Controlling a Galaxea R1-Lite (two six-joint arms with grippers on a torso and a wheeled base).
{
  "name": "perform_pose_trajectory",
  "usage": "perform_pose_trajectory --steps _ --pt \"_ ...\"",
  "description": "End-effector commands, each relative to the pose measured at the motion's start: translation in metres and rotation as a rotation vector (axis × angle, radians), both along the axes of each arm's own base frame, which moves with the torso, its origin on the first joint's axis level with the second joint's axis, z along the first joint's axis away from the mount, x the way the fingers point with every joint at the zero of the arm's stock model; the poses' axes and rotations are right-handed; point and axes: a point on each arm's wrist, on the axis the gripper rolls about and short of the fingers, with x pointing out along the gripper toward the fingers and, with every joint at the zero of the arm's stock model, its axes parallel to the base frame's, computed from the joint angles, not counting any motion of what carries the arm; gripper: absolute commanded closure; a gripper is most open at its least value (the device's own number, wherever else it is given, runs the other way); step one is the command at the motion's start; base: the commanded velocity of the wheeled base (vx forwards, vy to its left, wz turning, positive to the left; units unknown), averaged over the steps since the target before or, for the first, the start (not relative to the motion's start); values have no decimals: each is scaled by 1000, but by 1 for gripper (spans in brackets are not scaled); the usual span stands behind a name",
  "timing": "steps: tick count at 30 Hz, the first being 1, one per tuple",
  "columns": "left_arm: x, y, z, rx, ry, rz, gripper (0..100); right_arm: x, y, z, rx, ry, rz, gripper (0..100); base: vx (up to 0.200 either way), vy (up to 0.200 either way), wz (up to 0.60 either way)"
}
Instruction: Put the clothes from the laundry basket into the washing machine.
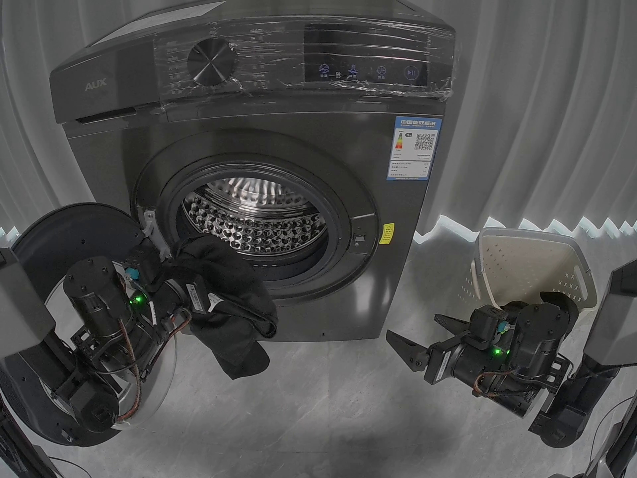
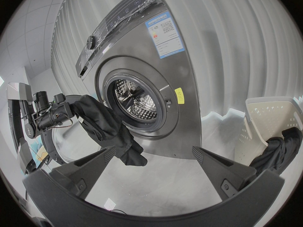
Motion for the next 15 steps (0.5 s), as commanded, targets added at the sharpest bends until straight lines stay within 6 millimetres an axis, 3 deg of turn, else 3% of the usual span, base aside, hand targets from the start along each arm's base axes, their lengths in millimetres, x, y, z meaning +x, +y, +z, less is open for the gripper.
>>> perform_pose_trajectory --steps 1,11,15 --pt "0 0 -3 9 12 1 100 0 0 1 5 -7 -1 0 0 0 0" --pt "0 -1 -2 1 9 -3 100 0 1 0 1 -4 3 0 0 0 0" --pt "-1 -3 -4 10 13 -13 100 0 2 0 1 -4 6 0 200 0 0"
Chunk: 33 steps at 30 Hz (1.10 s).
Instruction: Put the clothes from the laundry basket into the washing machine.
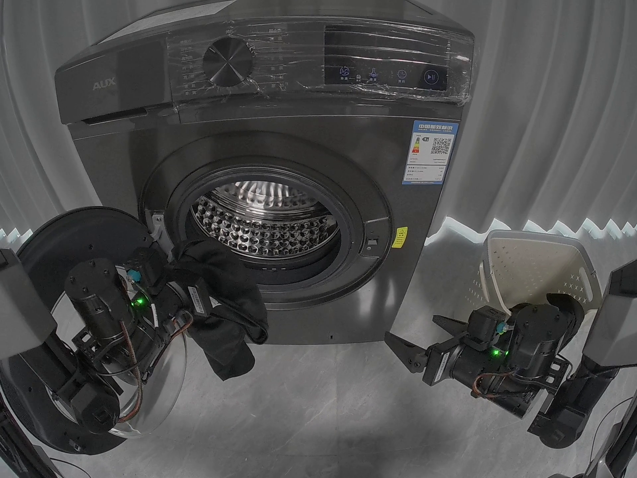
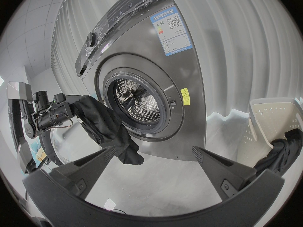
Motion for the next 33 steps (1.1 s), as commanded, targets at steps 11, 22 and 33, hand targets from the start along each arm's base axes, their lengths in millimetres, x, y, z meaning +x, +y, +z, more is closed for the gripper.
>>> perform_pose_trajectory --steps 11,22,33 --pt "3 -9 -13 20 40 -22 100 -1 3 -1 0 -1 12 0 91 0 0" --pt "17 -24 -25 -27 68 -42 100 -2 3 1 3 -8 15 0 0 0 0" --pt "80 -53 -45 -32 13 -37 100 -3 6 0 1 -6 24 0 0 0 0"
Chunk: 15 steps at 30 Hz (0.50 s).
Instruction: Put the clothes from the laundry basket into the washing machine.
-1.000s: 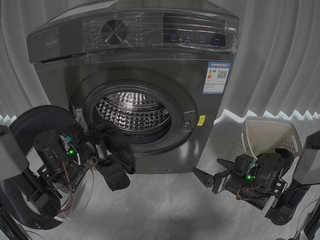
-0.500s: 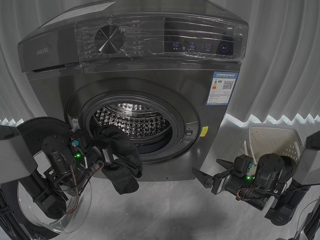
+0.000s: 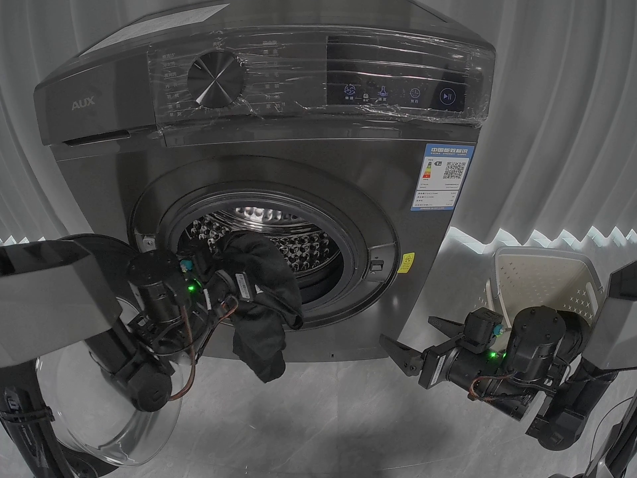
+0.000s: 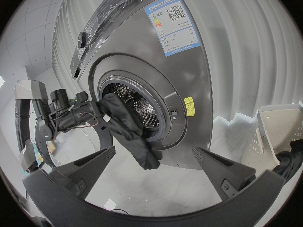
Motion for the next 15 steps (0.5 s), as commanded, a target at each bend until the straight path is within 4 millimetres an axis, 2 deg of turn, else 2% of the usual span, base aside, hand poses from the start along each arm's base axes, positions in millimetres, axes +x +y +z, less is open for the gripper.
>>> perform_pose_trajectory --steps 1,3,4,15 --pt "34 -15 -27 17 13 8 100 0 1 -1 0 2 2 0 0 0 0" --pt "34 -15 -27 17 13 8 100 0 1 -1 0 2 2 0 0 0 0" --pt "41 -18 -33 22 13 8 100 0 1 -1 -1 3 2 0 0 0 0" --pt "30 -14 -33 74 16 8 100 -1 1 -2 -3 5 3 0 0 0 0"
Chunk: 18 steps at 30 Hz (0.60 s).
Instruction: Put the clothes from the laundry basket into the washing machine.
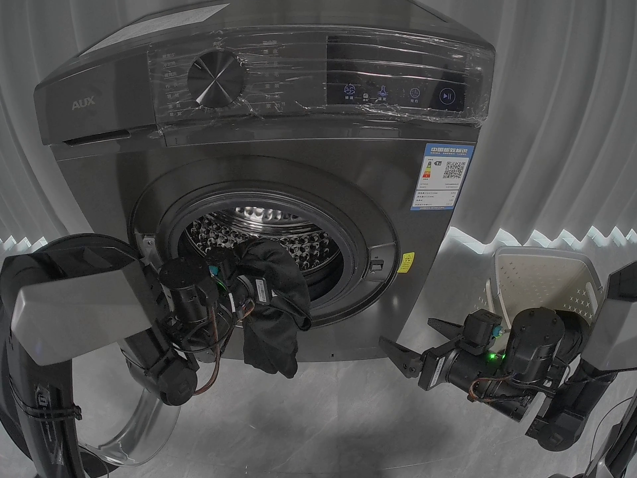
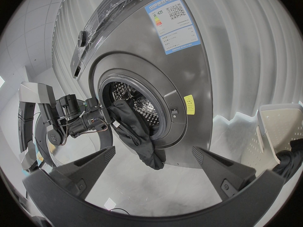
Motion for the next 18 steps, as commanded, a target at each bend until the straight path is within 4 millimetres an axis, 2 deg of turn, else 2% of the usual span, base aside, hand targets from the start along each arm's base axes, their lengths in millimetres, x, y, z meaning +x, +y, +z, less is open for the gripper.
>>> perform_pose_trajectory --steps 1,2,8,18 --pt "-3 3 -3 18 12 5 100 0 0 0 1 -1 1 0 0 0 0" --pt "-4 3 -2 17 12 3 100 0 0 0 1 -1 1 0 0 0 0" --pt "-7 5 6 6 -5 3 100 -1 2 -3 -6 7 7 0 0 200 0" --pt "-11 8 6 21 5 5 100 -1 2 -3 -6 7 9 0 0 0 0"
